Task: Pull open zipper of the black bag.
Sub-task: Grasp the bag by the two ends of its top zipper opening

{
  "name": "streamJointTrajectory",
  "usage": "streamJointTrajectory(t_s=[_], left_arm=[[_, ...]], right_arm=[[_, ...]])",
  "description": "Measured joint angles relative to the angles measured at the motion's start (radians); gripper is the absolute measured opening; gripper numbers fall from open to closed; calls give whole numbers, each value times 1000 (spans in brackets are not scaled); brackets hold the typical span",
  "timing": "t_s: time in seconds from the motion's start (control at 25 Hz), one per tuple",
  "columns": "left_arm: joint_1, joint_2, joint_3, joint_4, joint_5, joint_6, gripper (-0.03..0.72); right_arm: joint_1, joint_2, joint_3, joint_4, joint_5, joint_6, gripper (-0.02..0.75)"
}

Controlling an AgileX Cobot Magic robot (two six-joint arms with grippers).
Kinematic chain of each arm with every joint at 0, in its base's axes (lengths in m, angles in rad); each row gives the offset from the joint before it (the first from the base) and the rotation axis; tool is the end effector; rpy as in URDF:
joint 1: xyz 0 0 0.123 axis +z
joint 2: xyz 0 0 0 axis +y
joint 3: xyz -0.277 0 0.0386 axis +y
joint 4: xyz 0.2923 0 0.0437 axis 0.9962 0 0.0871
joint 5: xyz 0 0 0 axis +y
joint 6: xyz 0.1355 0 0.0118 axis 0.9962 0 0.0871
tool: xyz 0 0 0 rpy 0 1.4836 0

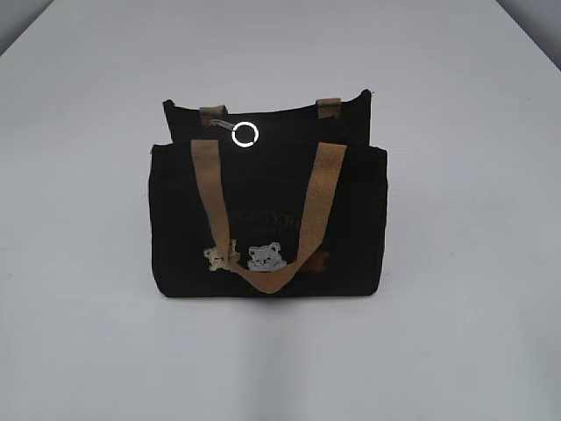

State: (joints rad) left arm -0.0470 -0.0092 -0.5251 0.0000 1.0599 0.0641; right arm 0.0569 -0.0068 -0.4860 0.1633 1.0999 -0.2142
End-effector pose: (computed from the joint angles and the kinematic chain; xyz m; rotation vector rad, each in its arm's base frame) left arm 0.0750 -0.0035 0.2877 0.1116 2.0061 0.0109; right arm 0.0755 0.0240 0.2702 -0.2918 2.0603 0.1011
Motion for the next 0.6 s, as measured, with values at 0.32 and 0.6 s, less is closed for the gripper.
streamJointTrajectory(t_s=[0.32, 0.6], left_arm=[[0, 0, 0, 0, 0, 0, 236], [0, 0, 0, 0, 0, 0, 236]], right_arm=[[0, 0, 0, 0, 0, 0, 344], [0, 0, 0, 0, 0, 0, 344]])
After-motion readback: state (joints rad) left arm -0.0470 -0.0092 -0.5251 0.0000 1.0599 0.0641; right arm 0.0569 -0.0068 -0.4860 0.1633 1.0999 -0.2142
